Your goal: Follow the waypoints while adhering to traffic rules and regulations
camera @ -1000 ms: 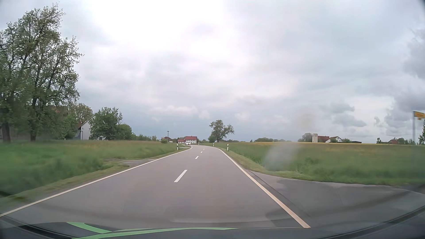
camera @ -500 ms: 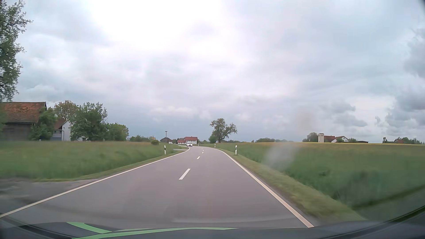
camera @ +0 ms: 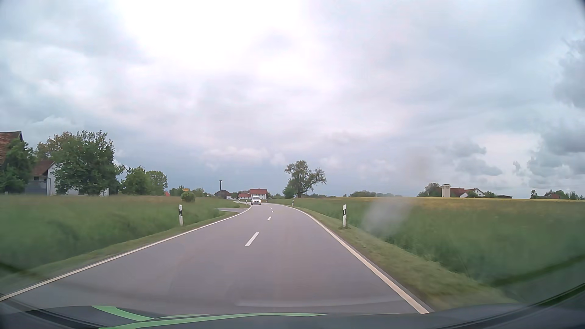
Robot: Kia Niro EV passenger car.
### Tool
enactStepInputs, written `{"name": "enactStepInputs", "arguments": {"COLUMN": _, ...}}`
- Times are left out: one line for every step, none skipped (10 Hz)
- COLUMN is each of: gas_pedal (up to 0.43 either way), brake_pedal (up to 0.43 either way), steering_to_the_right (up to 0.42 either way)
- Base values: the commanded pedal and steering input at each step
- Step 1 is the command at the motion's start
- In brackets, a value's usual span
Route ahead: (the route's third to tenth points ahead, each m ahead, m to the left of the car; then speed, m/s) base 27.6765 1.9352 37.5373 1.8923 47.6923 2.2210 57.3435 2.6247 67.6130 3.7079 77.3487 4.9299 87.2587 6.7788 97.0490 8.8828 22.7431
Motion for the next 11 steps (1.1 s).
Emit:
{"name": "enactStepInputs", "arguments": {"gas_pedal": 0.11, "brake_pedal": 0.0, "steering_to_the_right": 0.001}}
{"name": "enactStepInputs", "arguments": {"gas_pedal": 0.11, "brake_pedal": 0.0, "steering_to_the_right": 0.0}}
{"name": "enactStepInputs", "arguments": {"gas_pedal": 0.11, "brake_pedal": 0.0, "steering_to_the_right": -0.001}}
{"name": "enactStepInputs", "arguments": {"gas_pedal": 0.11, "brake_pedal": 0.0, "steering_to_the_right": -0.001}}
{"name": "enactStepInputs", "arguments": {"gas_pedal": 0.118, "brake_pedal": 0.0, "steering_to_the_right": -0.001}}
{"name": "enactStepInputs", "arguments": {"gas_pedal": 0.118, "brake_pedal": 0.0, "steering_to_the_right": -0.002}}
{"name": "enactStepInputs", "arguments": {"gas_pedal": 0.118, "brake_pedal": 0.0, "steering_to_the_right": -0.002}}
{"name": "enactStepInputs", "arguments": {"gas_pedal": 0.118, "brake_pedal": 0.0, "steering_to_the_right": -0.005}}
{"name": "enactStepInputs", "arguments": {"gas_pedal": 0.118, "brake_pedal": 0.0, "steering_to_the_right": -0.009}}
{"name": "enactStepInputs", "arguments": {"gas_pedal": 0.118, "brake_pedal": 0.0, "steering_to_the_right": -0.01}}
{"name": "enactStepInputs", "arguments": {"gas_pedal": 0.118, "brake_pedal": 0.0, "steering_to_the_right": -0.012}}
